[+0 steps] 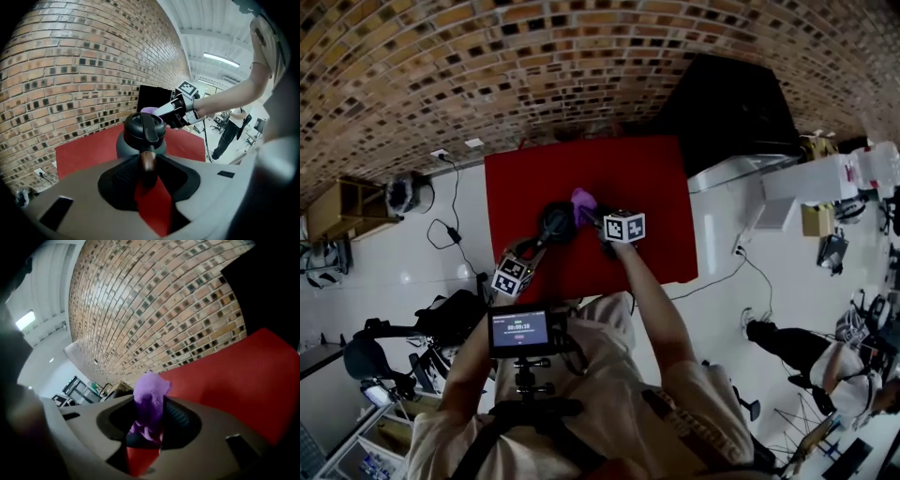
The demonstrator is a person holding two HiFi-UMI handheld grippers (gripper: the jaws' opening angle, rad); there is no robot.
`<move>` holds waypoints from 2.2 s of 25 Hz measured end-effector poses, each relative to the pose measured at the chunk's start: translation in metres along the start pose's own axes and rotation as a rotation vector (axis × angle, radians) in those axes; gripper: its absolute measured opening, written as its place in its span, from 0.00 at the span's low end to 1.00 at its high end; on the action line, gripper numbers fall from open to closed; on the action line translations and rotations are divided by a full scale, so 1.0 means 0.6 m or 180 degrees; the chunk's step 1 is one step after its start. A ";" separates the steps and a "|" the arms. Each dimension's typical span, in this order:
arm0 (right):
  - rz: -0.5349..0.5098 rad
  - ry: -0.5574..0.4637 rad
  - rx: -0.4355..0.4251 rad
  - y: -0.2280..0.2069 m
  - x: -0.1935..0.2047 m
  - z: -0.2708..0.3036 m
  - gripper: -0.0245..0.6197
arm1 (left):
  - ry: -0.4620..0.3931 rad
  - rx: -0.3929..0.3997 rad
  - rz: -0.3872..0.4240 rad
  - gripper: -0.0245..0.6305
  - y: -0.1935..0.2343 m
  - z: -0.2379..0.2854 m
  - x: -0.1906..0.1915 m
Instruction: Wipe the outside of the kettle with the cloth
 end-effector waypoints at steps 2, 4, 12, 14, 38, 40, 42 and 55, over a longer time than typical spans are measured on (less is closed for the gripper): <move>0.0149 -0.0009 -0.0040 -0.025 0.003 0.025 0.29 | 0.0028 0.0038 0.0047 0.22 -0.002 0.001 -0.002; 0.0380 0.0010 -0.0004 -0.066 0.015 0.053 0.29 | 0.0054 0.0058 0.0084 0.22 -0.005 0.001 -0.002; 0.0300 0.0901 0.0790 -0.181 0.105 0.149 0.29 | 0.0018 0.0136 0.0069 0.22 -0.003 0.002 -0.008; 0.0260 0.0912 0.0842 -0.178 0.111 0.133 0.29 | 0.0002 0.0153 0.0026 0.22 0.000 0.001 -0.003; 0.0497 0.0723 0.1068 -0.154 0.199 0.124 0.29 | 0.0041 0.0182 -0.0051 0.22 -0.005 0.001 -0.004; 0.0439 0.0810 0.1103 -0.145 0.213 0.120 0.29 | 0.0031 0.0184 -0.0082 0.22 -0.003 0.000 -0.001; 0.0530 0.0476 0.1050 -0.133 0.194 0.078 0.29 | 0.0029 0.0189 -0.0102 0.22 -0.001 -0.001 0.001; 0.0378 -0.0672 0.0225 0.042 0.111 -0.023 0.29 | -0.0039 0.0194 -0.0125 0.22 0.004 -0.004 0.002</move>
Point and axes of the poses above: the fingertips, and each gripper's own axes: z forward along the fingers, y to its left, x out of its underside, the point moved 2 cm from there along -z, backward along the fingers, and after that the axes turned 14 degrees about y, right-handed, at the moved point
